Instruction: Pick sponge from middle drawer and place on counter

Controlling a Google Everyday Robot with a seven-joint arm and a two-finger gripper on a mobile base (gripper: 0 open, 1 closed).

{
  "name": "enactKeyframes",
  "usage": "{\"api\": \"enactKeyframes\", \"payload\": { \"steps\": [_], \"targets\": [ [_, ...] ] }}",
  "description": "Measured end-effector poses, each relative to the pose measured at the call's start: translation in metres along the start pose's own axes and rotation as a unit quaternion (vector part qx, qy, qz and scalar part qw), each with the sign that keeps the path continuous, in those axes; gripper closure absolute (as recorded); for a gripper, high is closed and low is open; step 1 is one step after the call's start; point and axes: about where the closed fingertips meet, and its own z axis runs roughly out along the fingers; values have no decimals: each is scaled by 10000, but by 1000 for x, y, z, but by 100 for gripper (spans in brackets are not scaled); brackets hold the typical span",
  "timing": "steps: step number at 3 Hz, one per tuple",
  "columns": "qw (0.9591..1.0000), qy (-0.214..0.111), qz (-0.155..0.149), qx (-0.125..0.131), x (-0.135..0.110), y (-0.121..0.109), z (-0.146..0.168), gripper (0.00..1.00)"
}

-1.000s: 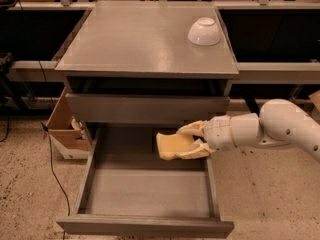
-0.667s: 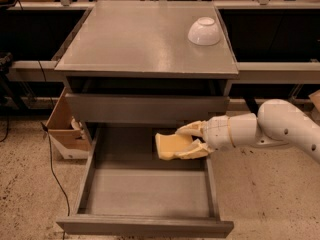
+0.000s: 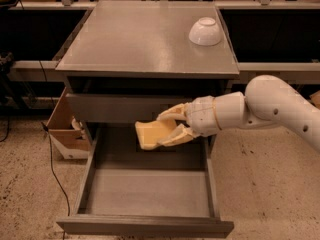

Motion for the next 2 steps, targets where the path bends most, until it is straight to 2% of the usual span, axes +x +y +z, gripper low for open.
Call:
{"api": "enactKeyframes", "payload": {
  "steps": [1, 2],
  "targets": [
    [9972, -162, -735, 10, -64, -29, 3, 100],
    [9903, -391, -1327, 75, -113, -63, 15, 100]
  ]
}}
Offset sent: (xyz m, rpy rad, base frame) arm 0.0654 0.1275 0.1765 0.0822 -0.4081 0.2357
